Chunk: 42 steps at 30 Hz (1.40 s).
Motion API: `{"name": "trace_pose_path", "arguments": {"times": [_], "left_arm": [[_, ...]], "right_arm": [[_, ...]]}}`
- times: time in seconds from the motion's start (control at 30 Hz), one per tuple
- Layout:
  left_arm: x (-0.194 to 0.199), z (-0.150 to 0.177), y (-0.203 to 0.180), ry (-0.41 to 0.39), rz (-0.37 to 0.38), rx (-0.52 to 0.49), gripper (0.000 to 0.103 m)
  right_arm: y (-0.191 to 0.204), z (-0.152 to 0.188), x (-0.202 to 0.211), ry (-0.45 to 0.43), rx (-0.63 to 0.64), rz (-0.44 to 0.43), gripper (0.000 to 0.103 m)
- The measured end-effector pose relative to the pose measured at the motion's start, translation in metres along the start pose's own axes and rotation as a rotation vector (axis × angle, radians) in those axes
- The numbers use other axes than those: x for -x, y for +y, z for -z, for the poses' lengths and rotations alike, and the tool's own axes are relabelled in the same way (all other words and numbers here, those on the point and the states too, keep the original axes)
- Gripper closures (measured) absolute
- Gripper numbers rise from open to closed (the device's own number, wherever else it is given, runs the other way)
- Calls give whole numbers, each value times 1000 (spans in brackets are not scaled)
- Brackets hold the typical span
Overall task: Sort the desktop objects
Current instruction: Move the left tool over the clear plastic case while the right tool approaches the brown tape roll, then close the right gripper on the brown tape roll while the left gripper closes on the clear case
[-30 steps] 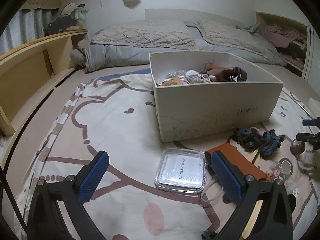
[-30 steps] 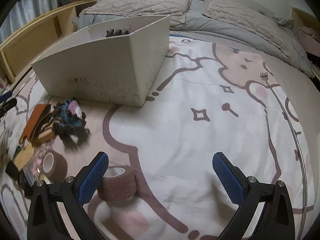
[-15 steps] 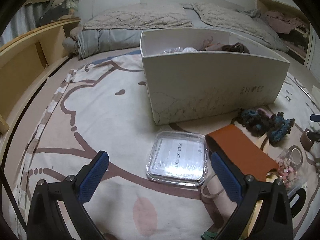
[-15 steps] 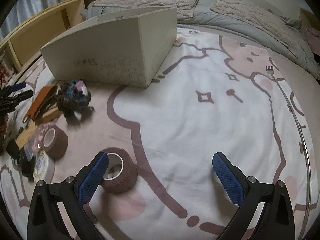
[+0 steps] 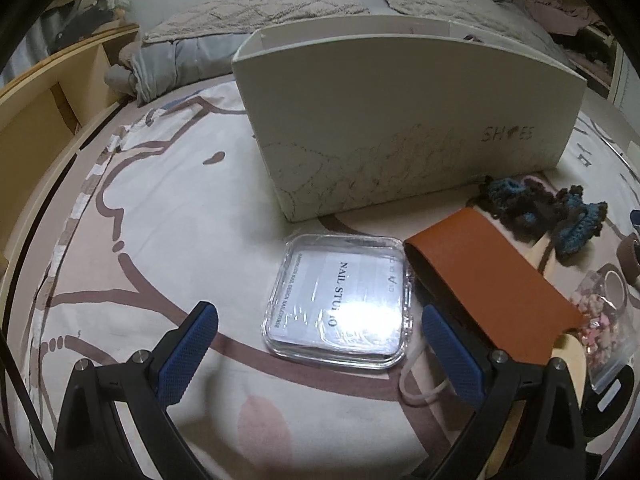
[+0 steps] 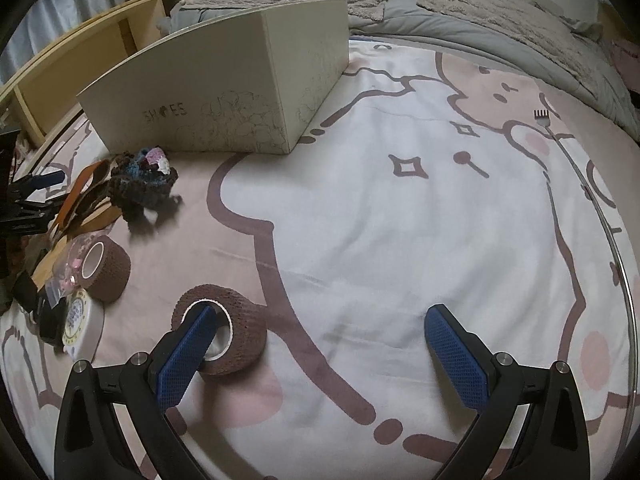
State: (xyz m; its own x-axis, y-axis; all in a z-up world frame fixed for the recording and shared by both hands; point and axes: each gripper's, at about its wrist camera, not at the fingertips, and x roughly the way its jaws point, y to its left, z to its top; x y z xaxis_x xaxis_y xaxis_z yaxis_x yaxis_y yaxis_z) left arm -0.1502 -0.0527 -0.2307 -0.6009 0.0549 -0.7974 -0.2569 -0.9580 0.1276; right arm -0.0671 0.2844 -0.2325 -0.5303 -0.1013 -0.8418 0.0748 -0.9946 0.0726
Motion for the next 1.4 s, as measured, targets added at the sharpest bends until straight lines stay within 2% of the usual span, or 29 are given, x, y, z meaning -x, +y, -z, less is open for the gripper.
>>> {"name": "trace_pose_path", "arguments": {"times": [0.27, 0.53, 0.6, 0.77, 1.07, 1.4], "left_arm": [[-14, -3, 5, 48, 5, 25, 0], [-20, -2, 10, 76, 62, 73, 1], [-19, -2, 8, 73, 72, 68, 5], [-11, -1, 1, 54, 107, 37, 25], [-3, 3, 6, 57, 106, 50, 25], [8, 19, 26, 67, 66, 71, 25]], "right_arm": [[-1, 3, -2, 6, -3, -4, 0], [-1, 5, -4, -2, -3, -5, 0], [-2, 5, -4, -3, -6, -11, 0], [-5, 7, -4, -15, -16, -27, 0], [-5, 9, -3, -22, -24, -35, 0], [-6, 9, -2, -16, -32, -44, 0]]}}
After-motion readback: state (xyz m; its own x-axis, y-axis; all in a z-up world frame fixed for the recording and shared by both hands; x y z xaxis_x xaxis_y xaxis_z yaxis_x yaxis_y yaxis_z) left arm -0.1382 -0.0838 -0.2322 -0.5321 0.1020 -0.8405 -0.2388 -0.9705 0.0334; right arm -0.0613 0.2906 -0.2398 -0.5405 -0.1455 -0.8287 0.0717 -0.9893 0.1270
